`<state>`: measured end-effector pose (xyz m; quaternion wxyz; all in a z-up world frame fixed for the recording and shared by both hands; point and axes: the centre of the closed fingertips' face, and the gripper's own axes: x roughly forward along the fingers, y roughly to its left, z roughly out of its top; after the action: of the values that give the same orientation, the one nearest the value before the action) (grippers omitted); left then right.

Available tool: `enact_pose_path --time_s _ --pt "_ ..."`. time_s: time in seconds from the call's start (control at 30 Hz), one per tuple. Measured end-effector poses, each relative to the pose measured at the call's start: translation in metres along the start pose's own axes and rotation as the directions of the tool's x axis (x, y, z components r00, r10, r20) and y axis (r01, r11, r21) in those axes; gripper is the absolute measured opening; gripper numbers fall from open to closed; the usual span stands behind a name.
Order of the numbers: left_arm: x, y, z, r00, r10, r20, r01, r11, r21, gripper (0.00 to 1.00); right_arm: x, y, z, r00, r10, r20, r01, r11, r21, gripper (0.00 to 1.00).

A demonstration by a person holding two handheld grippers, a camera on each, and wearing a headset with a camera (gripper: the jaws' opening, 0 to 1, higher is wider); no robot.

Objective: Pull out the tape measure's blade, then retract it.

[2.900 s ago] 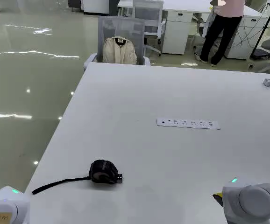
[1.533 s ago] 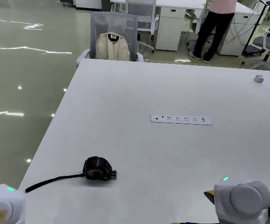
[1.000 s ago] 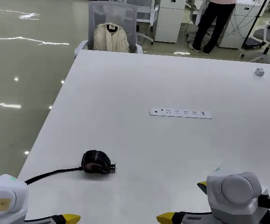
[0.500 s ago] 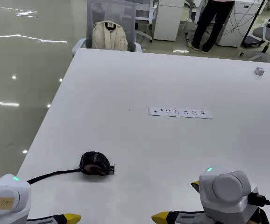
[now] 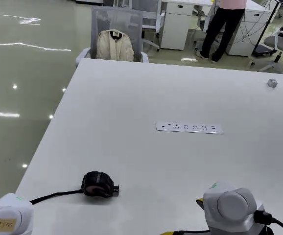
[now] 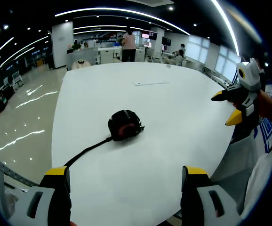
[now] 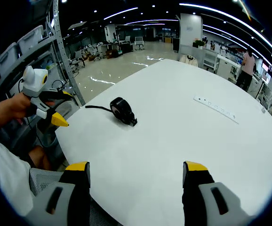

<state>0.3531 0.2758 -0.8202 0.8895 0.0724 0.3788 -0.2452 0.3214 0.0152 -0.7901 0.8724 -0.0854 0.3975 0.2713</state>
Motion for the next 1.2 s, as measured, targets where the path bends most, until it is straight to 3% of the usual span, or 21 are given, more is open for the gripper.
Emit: enact_pose_path --time_s 1.2 --pt "0.033 0.007 0.005 0.9995 -0.006 -0.031 0.006 1.000 0.001 0.94 0.033 -0.006 0.014 0.9978 0.060 -0.027 -0.061 0.997 -0.038 0.81"
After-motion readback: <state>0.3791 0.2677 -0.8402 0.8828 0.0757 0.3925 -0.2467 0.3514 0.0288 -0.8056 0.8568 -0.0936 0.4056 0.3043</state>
